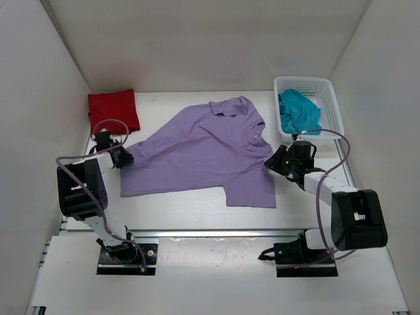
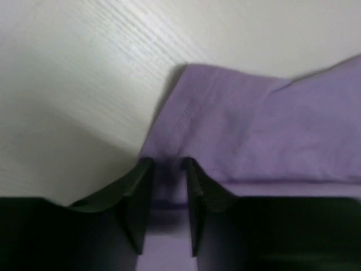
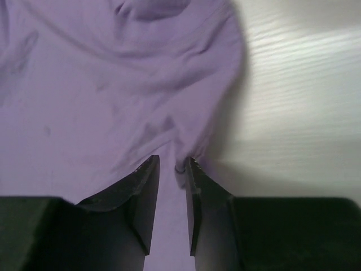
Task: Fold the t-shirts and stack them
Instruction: Flatten out the tshirt
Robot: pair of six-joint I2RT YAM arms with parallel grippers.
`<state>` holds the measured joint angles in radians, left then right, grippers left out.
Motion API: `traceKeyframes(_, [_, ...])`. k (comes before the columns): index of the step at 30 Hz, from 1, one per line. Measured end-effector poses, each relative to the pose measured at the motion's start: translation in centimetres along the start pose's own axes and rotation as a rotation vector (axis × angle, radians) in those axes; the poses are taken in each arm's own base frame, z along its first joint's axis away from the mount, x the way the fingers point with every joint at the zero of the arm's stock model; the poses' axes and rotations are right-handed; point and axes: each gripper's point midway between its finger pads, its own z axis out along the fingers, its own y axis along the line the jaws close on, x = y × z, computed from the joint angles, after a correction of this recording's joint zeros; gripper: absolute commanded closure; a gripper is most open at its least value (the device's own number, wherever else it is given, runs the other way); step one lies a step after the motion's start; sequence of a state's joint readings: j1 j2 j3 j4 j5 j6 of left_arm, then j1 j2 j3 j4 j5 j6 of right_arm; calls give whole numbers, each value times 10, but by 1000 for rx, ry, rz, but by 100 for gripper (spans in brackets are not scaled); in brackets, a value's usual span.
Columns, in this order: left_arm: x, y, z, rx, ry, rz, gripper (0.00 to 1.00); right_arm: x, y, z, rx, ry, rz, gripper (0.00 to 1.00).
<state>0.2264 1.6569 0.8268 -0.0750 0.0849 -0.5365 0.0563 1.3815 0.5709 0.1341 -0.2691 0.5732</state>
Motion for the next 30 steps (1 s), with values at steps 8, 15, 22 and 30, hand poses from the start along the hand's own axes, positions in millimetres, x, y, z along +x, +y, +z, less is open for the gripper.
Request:
traceKeyframes(8, [-12,-29,32,26,20,22,97,38,36,-24,-112,28,-90,72])
traceKeyframes(15, [-40,-97,61,119,-17,54,96,49,39,-48,-148,-15,-112,72])
traceKeyframes(22, [-70,-130,31,204,-107,62,35,66,62,-67,-250,-31,-175,72])
traceKeyframes(30, [-70,-74,-103,191,-301,9,2,106,69,-78,-331,33,-235,84])
